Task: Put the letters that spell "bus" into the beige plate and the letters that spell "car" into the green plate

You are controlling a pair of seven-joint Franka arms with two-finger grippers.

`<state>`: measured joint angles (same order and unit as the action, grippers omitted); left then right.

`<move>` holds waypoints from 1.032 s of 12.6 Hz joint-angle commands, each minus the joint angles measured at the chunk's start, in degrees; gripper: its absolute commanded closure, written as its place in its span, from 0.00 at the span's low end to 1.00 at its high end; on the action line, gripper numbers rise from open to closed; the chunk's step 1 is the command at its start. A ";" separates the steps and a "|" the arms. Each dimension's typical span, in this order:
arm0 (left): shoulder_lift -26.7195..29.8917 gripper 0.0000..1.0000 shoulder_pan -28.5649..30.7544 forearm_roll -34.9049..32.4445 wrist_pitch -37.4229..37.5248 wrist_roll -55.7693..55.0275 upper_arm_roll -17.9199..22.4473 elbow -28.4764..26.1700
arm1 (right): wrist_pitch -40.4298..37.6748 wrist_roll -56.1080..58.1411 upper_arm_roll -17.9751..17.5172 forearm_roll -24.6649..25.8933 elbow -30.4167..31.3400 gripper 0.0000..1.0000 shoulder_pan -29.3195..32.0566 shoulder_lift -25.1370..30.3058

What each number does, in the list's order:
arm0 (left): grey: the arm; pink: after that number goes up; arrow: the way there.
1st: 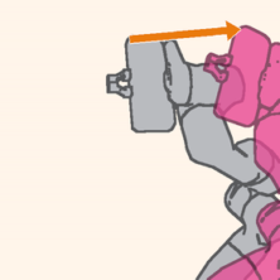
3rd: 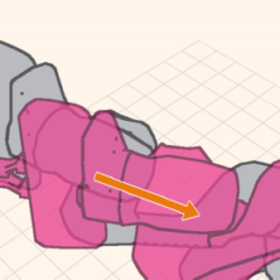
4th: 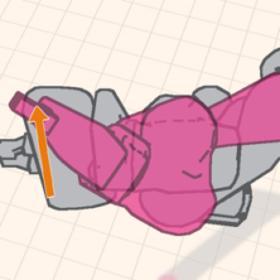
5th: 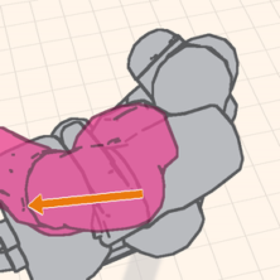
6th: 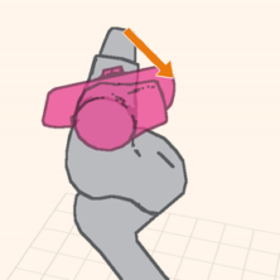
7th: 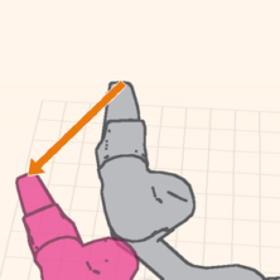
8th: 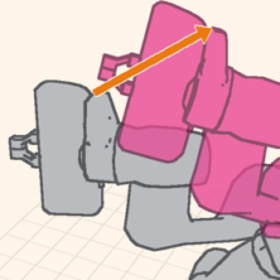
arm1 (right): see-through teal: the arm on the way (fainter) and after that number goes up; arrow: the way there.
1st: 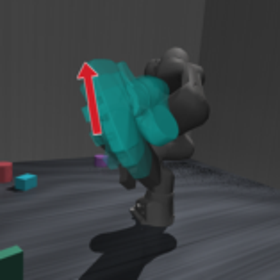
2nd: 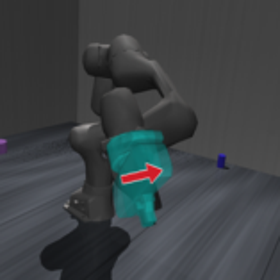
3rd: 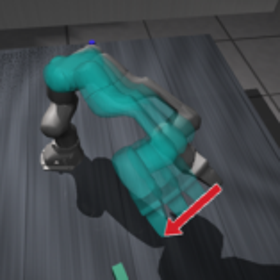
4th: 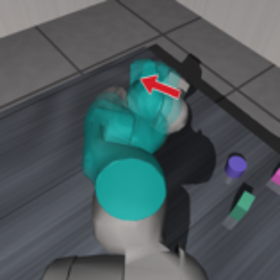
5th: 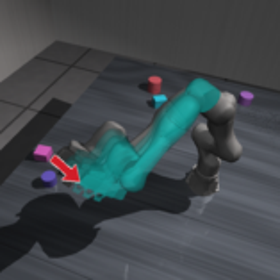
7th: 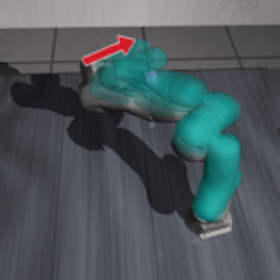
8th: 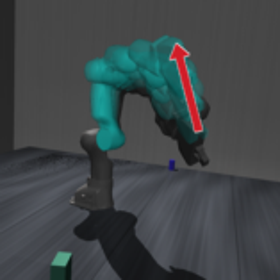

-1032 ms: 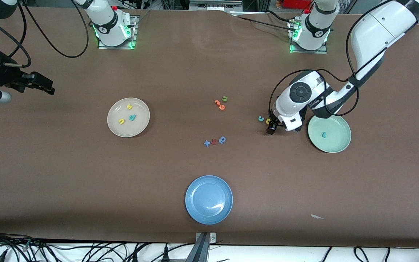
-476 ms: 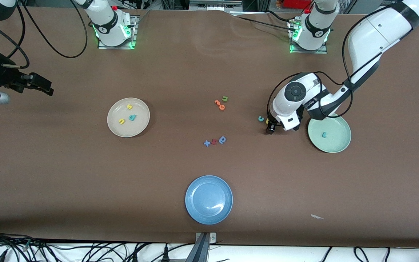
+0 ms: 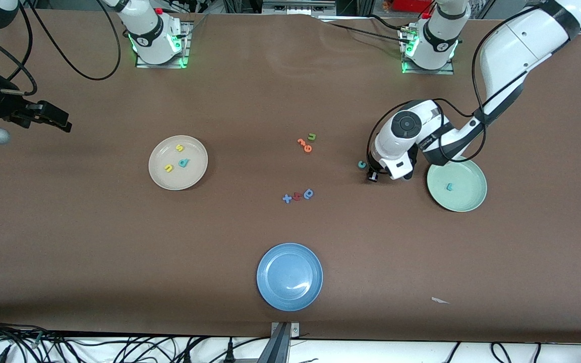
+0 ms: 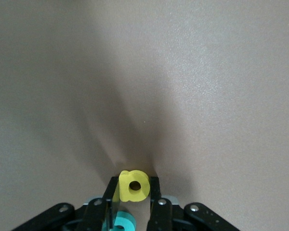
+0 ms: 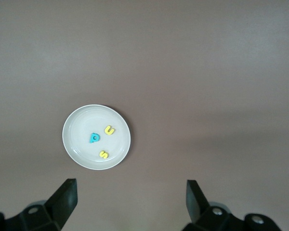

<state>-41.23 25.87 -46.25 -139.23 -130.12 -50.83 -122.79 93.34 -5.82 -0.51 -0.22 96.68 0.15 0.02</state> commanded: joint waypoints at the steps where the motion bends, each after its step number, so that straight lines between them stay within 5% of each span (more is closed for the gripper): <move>1: -0.52 0.96 -0.64 -2.00 0.01 -1.45 0.82 0.09 | -0.62 0.99 -0.54 -0.31 0.17 0.00 0.64 0.68; 4: 1.31 0.98 1.02 -1.83 0.88 1.34 0.47 2.02 | -0.53 0.90 -0.63 -0.22 0.08 0.00 0.55 0.59; 9: 2.99 1.00 18.04 0.10 9.39 17.84 -9.18 1.67 | -0.53 0.90 -0.72 -0.13 0.00 0.00 0.37 0.68; 13: 3.08 0.99 25.62 4.24 17.75 37.27 -9.90 1.94 | -0.62 0.99 -0.63 -0.22 0.08 0.00 0.37 0.59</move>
<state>-39.28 48.84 -43.88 -124.25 -100.22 -59.82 -120.07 93.29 -5.82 -0.80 -0.22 96.67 0.10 0.03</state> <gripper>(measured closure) 0.714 0.000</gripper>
